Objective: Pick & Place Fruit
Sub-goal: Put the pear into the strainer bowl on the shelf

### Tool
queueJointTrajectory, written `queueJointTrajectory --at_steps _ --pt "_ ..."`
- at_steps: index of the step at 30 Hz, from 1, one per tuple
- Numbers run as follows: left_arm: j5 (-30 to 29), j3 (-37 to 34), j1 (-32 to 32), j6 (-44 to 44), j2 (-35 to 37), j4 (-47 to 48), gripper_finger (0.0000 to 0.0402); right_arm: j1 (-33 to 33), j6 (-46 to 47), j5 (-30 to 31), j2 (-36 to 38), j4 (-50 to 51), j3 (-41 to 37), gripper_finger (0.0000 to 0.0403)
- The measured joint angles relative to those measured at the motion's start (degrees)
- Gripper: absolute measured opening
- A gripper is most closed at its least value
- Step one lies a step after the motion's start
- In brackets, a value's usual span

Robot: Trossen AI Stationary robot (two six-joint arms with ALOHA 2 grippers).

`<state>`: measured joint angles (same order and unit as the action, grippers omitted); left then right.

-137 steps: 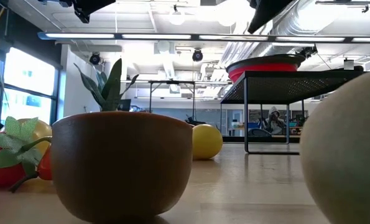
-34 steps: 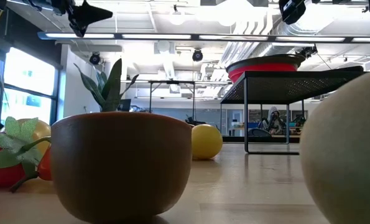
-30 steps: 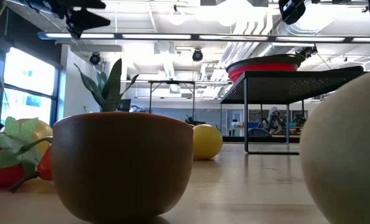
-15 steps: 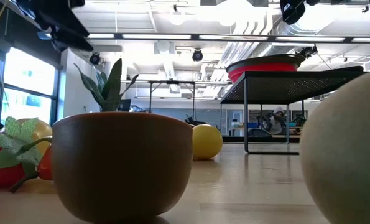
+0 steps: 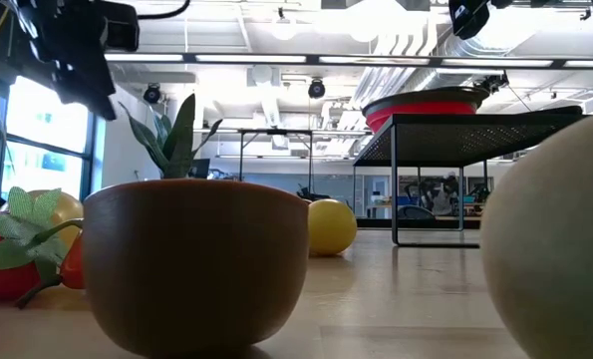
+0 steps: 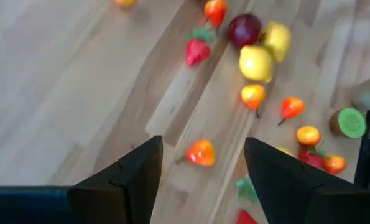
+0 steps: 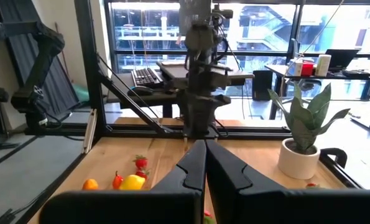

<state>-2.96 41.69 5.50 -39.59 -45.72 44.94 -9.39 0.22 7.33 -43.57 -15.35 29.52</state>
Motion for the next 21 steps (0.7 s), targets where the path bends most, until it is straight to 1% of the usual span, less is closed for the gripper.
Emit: queueJointTrajectory --at_steps 4,9,13,21 --pt "-4.39 2.59 3.71 -3.94 -3.49 3.74 0.0222 0.0 -0.34 -0.02 0.0 0.04 0.0 0.0004" --pt "-8.01 6.78 6.8 -4.02 -9.23 8.61 0.0222 0.0 -0.44 -0.02 0.01 0.06 0.0 0.0004" --pt "-8.19 8.07 6.88 -3.77 -12.38 11.0 0.0222 0.0 -0.47 -0.02 0.0 0.07 0.0 0.0004" --pt "-8.22 8.09 6.9 -3.79 -15.29 11.01 0.0222 0.0 -0.47 -0.07 0.0 0.1 0.0 0.0004"
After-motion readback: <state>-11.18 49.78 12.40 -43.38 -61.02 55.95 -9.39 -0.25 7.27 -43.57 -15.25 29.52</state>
